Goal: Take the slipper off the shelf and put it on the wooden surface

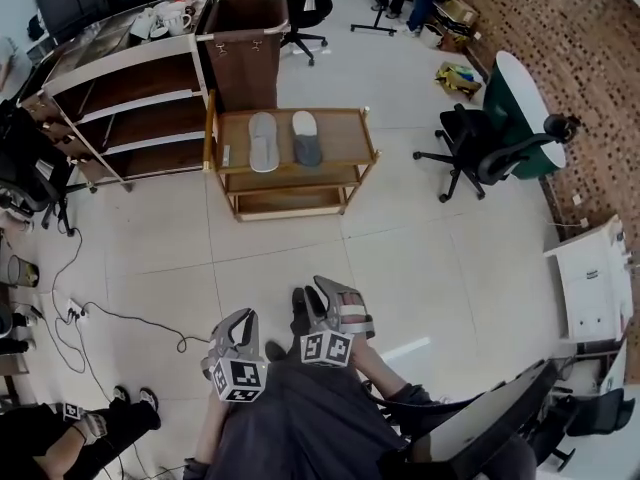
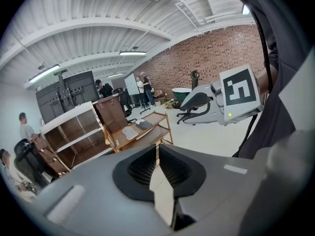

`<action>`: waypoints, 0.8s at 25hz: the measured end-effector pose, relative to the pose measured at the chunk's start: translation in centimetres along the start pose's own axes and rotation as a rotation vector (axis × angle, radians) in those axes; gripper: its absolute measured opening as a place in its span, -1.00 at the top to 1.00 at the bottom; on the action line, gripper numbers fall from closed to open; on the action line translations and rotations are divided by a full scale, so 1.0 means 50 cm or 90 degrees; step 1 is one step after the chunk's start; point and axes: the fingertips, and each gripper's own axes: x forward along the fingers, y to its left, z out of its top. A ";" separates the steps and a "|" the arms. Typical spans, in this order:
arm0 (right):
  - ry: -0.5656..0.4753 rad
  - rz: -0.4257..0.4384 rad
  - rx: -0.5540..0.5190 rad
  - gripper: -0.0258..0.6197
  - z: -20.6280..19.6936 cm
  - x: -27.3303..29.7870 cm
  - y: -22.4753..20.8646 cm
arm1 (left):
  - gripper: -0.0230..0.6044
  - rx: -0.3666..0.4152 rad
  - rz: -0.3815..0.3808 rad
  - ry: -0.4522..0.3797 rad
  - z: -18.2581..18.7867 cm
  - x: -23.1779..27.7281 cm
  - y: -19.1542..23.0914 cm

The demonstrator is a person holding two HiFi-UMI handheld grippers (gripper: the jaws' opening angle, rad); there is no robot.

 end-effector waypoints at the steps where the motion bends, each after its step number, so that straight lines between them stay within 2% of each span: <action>1: 0.002 0.004 -0.001 0.48 0.011 -0.013 0.001 | 0.81 0.001 0.001 -0.001 0.001 -0.004 0.001; 4: -0.008 0.008 -0.018 0.54 0.036 -0.037 0.001 | 0.81 0.000 0.006 -0.003 0.000 -0.011 0.004; 10: -0.036 -0.045 -0.022 0.82 0.047 -0.065 -0.060 | 0.81 0.027 0.002 -0.011 0.016 -0.011 -0.015; 20: -0.054 -0.063 -0.032 0.84 0.055 -0.101 -0.065 | 0.81 0.029 -0.002 -0.017 0.014 -0.027 -0.042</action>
